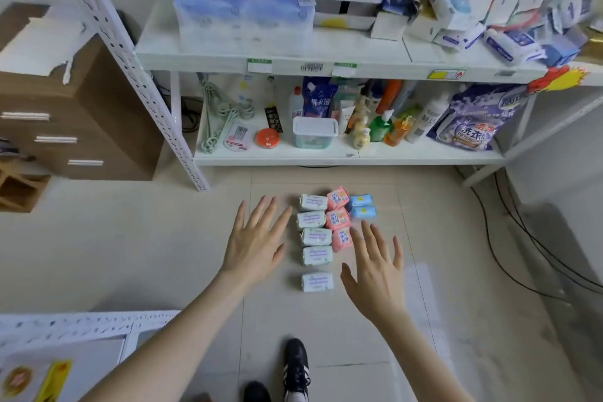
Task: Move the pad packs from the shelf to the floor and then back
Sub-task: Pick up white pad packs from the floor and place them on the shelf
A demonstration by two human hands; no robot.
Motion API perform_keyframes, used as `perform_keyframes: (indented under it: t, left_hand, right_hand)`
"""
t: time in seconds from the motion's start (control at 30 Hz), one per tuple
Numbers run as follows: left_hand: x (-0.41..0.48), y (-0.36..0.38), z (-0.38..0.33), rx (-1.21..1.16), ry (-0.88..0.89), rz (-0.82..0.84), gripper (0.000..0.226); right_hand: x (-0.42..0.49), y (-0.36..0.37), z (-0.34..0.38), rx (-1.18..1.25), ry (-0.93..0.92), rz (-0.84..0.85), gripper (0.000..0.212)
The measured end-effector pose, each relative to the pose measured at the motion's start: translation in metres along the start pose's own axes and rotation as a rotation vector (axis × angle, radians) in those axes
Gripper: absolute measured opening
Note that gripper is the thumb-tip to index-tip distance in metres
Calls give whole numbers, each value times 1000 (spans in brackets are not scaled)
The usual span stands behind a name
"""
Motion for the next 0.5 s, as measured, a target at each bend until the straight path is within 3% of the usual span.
perform_keyframes:
  t: [0.17, 0.5]
  left_hand:
    - [-16, 77, -11, -47, -13, 154, 70]
    - [22, 240, -20, -145, -95, 314, 73]
  right_hand:
    - [-33, 77, -36, 5, 89, 192, 72]
    - [-14, 242, -98, 83, 99, 399, 72]
Point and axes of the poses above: each hand's wrist, its own x-axis towards the middle knuckle, its own y-axis out of the palm, z = x × y, the point moved 9 cm from there along x, towards the middle knuckle, and after that the axes turned 2 degrees about y, right-handed, at the moved point
